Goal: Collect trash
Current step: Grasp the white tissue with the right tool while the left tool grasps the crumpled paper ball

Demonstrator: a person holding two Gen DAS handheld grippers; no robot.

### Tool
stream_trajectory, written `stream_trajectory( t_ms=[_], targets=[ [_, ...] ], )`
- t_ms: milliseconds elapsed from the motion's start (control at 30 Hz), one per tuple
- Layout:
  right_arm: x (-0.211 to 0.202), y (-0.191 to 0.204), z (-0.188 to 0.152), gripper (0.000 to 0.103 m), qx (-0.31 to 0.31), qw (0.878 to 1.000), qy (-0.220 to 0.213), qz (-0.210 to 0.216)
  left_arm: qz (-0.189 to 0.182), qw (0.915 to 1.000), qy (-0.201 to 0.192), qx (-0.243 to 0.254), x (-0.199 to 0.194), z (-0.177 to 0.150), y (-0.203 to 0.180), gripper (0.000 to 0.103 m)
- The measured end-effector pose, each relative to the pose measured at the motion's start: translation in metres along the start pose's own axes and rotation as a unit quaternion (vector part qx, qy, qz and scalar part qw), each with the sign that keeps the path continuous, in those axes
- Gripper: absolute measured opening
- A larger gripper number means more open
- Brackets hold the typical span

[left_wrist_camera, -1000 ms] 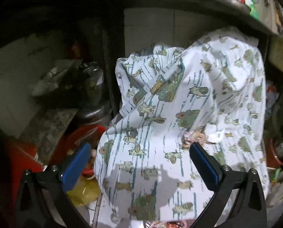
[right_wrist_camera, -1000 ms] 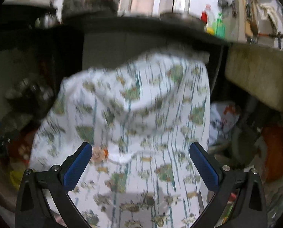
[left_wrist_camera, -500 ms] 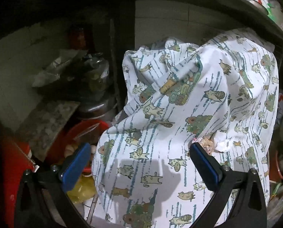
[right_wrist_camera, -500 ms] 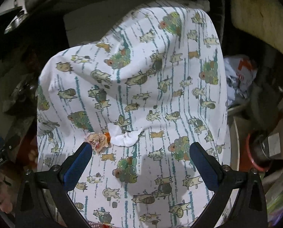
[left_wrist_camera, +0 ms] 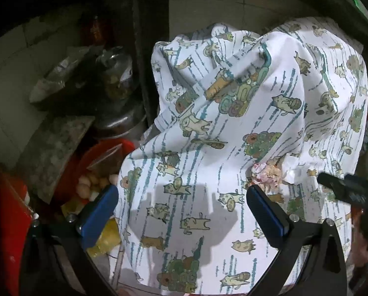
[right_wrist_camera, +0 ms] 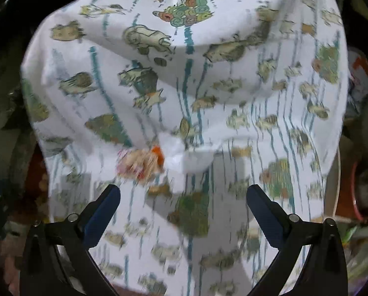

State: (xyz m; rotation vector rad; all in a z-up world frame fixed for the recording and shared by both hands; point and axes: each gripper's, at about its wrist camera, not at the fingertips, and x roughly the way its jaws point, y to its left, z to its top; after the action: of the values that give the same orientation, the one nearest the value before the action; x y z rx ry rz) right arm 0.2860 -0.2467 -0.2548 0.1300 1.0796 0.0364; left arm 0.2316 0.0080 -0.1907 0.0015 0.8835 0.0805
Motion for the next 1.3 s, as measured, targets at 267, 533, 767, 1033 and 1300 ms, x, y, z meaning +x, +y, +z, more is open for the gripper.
stream_trajectory(
  t_ms=[267,533,767,1033,1300],
  targets=[
    [0.073,-0.019,0.017,0.081,0.063,0.996,0.051,0.035,0.041,0.9988,-0.015,0.022,0.007,0.0,-0.004,0.103],
    [0.112,-0.008,0.017,0.058,0.076,0.995,0.064,0.017,0.02,0.9998,-0.003,-0.001,0.012,0.008,-0.004,0.103],
    [0.088,-0.008,0.017,0.016,0.066,0.996,0.047,0.036,0.012,0.9998,0.001,-0.014,0.014,0.013,-0.004,0.103],
    [0.038,-0.041,0.019,0.013,0.075,0.996,0.033,0.043,-0.125,0.9887,0.073,0.039,0.043,0.024,-0.047,0.103],
    [0.011,-0.086,0.005,0.013,0.061,0.998,0.027,0.002,-0.132,0.9824,0.117,0.06,0.092,0.028,-0.105,0.102]
  ],
)
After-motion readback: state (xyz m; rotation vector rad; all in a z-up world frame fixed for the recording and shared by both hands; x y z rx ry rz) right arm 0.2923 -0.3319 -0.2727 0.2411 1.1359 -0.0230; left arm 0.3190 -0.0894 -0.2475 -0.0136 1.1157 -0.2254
